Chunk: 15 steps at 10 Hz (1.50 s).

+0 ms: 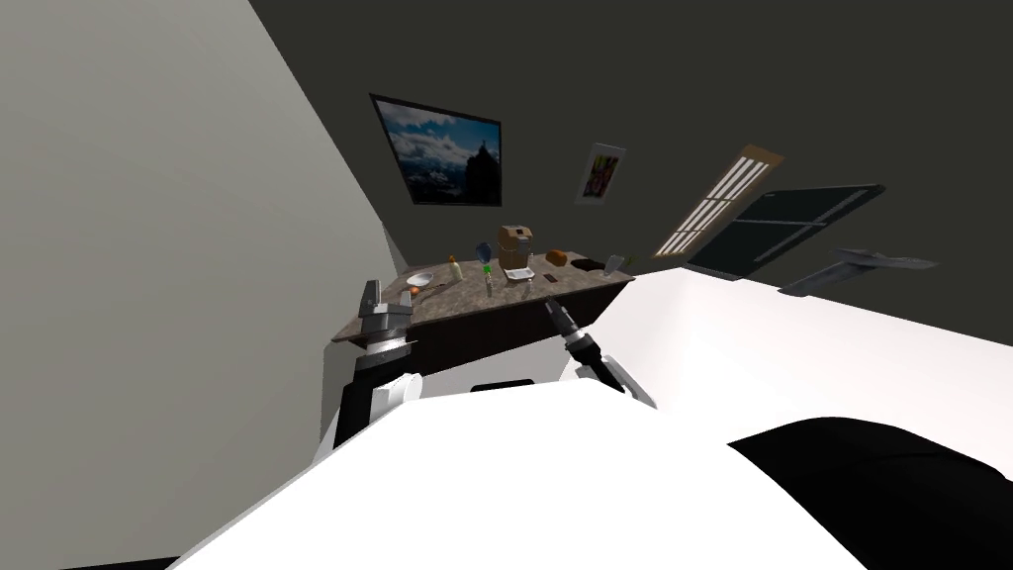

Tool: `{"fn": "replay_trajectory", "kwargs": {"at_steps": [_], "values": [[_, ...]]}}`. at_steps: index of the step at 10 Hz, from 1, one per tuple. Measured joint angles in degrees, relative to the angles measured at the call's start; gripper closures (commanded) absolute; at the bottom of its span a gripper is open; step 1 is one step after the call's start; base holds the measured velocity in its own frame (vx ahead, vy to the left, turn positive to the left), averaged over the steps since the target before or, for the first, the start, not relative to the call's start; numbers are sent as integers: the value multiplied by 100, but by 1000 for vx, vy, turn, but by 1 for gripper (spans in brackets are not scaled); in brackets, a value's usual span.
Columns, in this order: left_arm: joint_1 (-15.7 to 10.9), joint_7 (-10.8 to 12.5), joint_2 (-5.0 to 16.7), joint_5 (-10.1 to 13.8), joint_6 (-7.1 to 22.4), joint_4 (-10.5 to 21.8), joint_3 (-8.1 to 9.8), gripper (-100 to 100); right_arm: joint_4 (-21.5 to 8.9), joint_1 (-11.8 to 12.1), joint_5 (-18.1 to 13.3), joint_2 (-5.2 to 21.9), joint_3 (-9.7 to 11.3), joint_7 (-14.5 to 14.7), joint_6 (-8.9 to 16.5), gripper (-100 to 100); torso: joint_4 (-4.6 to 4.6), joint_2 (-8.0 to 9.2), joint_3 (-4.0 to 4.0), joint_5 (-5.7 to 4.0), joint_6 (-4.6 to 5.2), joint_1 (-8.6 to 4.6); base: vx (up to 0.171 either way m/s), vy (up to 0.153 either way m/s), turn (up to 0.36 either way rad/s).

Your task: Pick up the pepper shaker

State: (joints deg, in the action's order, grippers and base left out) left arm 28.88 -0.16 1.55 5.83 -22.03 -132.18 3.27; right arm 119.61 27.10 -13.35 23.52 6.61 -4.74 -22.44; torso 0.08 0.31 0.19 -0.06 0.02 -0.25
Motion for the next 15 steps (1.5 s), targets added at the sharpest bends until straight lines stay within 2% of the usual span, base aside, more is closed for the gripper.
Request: {"fn": "replay_trajectory", "kwargs": {"at_steps": [3, 9, 12, 14, 15], "values": [[0, 0, 0, 0, 0, 0, 0, 0, -233, -38, -144, 431, 167, -47, 59, -100, -4, -15, -9, 2, -2, 5, -51, -26, 110], [0, 0, 0, 0, 0, 0, 0, 0, -891, -167, -339, 1296, 415, -187, -12, -100, -6, -25, -15, 2, -2, 5, -42, -22, 139], [1, 0, 0, 0, 0, 0, 0, 0, -1061, -198, -444, 1747, 578, -245, 63, -100, -7, -33, -19, 2, 1, 7, -19, -15, 152], [2, 0, 0, 0, 0, 0, 0, 0, -1239, -136, -504, 2057, 644, -273, -9, -100, -8, -36, -20, 2, 2, 7, -11, -13, 176], [1, 0, 0, 0, 0, 0, 0, 0, -1434, -107, -544, 2187, 685, -259, -115, -100, -8, -37, -21, 2, -2, 7, -5, -15, 83]]}}
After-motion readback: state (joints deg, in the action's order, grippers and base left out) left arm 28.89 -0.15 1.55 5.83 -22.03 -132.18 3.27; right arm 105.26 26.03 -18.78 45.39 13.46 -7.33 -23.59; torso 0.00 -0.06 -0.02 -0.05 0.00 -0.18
